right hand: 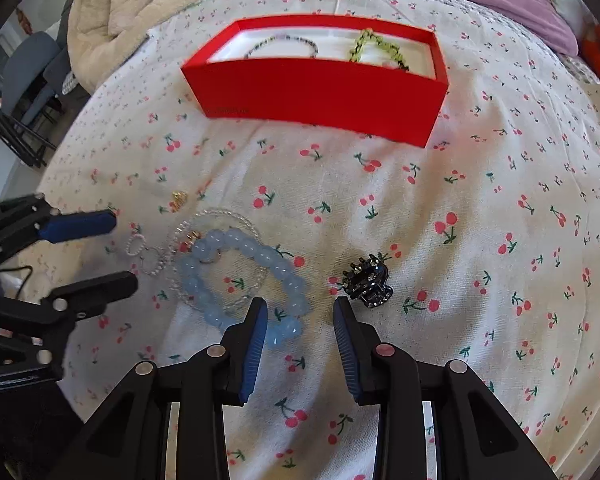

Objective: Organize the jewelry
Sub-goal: 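Grasp the clear crystal bracelet with the left tool while the right tool grasps the light blue bracelet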

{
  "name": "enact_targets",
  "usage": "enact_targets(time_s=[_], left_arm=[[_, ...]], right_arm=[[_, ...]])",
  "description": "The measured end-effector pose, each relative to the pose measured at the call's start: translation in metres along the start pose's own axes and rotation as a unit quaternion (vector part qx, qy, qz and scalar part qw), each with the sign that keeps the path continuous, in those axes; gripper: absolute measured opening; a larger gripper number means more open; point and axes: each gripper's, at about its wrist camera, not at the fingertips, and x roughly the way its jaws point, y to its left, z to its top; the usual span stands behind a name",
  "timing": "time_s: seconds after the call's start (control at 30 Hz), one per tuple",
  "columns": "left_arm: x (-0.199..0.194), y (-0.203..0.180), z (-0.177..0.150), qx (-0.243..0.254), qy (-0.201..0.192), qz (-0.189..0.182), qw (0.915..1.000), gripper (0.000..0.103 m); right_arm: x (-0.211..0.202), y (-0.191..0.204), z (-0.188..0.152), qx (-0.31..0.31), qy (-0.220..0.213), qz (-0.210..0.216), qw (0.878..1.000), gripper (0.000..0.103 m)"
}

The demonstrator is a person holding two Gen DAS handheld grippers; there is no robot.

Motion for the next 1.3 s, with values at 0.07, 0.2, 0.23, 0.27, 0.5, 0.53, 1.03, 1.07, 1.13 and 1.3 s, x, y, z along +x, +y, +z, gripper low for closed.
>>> enact_targets(time_s=[0.07,0.2,0.23,0.27,0.5,0.53,1.03,1.07,1.13,1.3], left_arm=[[0.002,-0.003,0.003,0.001,0.002,-0.003,1.0000,0.052],[0.006,-0.007,0.007,0.005,0.006,-0.004,1.0000,0.049],[0.008,-0.008,0.009,0.006,0.008,-0.004,0.9999,0.047],[0.010,-0.009,0.010,0.005,0.010,-0.005,0.9999,0.047],[0.014,-0.011,0.019,-0.001,0.013,-0.013,0.9998,0.041],[0.014,-0.011,0.021,-0.001,0.012,-0.014,0.9998,0.041],[0.040,-0.018,0.055,0.021,0.038,-0.044,0.9981,0.027],[0.044,-0.020,0.058,0.027,0.044,-0.050,0.9974,0.027],[0.049,-0.026,0.060,0.040,0.056,-0.055,0.9962,0.027],[0.062,-0.038,0.060,0.076,0.084,-0.033,0.9930,0.026]], right_arm=[[0.004,0.000,-0.001,-0.011,-0.004,-0.008,1.000,0.028],[0.004,0.004,0.000,-0.029,-0.003,-0.015,0.999,0.012],[0.004,0.004,0.001,-0.029,-0.003,-0.013,0.999,0.012],[0.004,0.003,0.000,-0.029,-0.002,-0.014,0.999,0.012],[-0.018,-0.002,-0.004,-0.036,-0.018,-0.011,0.999,0.012],[-0.021,-0.002,-0.005,-0.036,-0.021,-0.010,0.999,0.012],[-0.078,-0.035,-0.023,-0.002,-0.055,0.012,0.998,0.012],[-0.079,-0.040,-0.024,0.003,-0.053,0.009,0.999,0.012],[-0.073,-0.041,-0.020,0.010,-0.048,0.003,0.999,0.012],[-0.058,-0.056,-0.022,0.021,-0.024,-0.007,0.999,0.012]])
